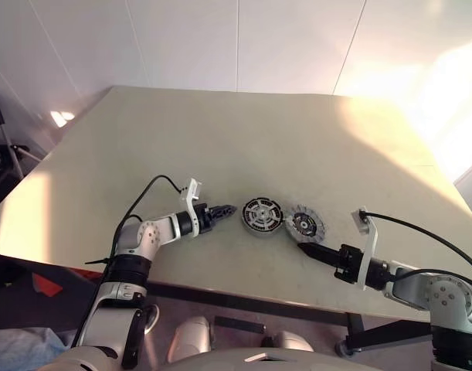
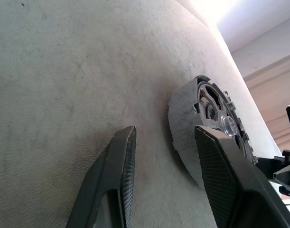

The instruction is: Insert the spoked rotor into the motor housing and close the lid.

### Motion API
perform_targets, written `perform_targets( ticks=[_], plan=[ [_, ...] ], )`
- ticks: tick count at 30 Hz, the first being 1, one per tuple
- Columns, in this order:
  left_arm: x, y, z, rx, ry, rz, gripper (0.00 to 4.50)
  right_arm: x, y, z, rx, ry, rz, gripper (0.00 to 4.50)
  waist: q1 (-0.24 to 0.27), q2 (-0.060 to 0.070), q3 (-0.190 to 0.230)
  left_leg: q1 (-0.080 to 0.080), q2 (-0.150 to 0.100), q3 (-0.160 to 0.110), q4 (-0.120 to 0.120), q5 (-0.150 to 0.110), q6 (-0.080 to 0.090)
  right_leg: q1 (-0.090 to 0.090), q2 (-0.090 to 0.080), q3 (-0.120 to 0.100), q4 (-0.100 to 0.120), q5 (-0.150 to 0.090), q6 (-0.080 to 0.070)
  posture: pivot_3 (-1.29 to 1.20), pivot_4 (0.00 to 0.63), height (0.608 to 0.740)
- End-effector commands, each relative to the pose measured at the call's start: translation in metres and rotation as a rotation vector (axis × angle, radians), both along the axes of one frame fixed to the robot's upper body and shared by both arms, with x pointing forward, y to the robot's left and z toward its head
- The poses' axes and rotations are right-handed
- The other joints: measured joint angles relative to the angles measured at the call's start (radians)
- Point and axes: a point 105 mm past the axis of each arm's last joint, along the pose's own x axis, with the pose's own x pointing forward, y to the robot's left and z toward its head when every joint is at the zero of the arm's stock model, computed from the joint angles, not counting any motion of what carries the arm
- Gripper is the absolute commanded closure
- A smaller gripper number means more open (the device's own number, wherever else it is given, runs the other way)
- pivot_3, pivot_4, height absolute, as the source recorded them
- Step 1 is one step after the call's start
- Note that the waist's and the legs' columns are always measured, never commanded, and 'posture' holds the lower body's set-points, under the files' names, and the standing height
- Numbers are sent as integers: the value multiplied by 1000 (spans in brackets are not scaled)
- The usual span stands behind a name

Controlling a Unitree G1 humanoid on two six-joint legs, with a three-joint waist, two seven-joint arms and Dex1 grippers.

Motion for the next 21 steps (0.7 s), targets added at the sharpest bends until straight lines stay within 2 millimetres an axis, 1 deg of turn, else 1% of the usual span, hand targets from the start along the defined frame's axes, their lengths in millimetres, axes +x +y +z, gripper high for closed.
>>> perform_targets(
  ticks=[1,8,13,15,18,21],
  plan=[
    [-2,11,-15,76,42,25,2398,13,-8,6,-32,-53,-40,2350,1,0,0,0,0,0,0,0,0,0,0,0,0,0,0,0,0,740],
    [-1,10,-15,77,39,24,2398,31,-24,11,-83,-93,-101,2350,1,0,0,0,0,0,0,0,0,0,0,0,0,0,0,0,0,740],
    [0,9,-15,78,37,20,2398,42,-29,16,-91,-123,-125,2350,2,0,-1,0,0,0,0,0,0,0,0,0,0,0,0,0,0,740],
    [0,9,-15,80,37,18,2398,44,-25,19,-85,-141,-118,2350,3,0,-1,0,0,0,0,0,0,0,0,0,0,0,0,0,0,740],
    [0,9,-16,83,38,18,2398,47,-15,31,-64,-184,-90,2350,3,0,-1,0,0,0,0,0,0,0,0,0,0,0,0,0,0,740],
    [-1,10,-17,87,42,19,2398,50,-2,48,-35,-243,-50,2350,2,1,-1,0,0,0,0,0,0,0,0,0,0,0,0,0,0,740]
  ],
)
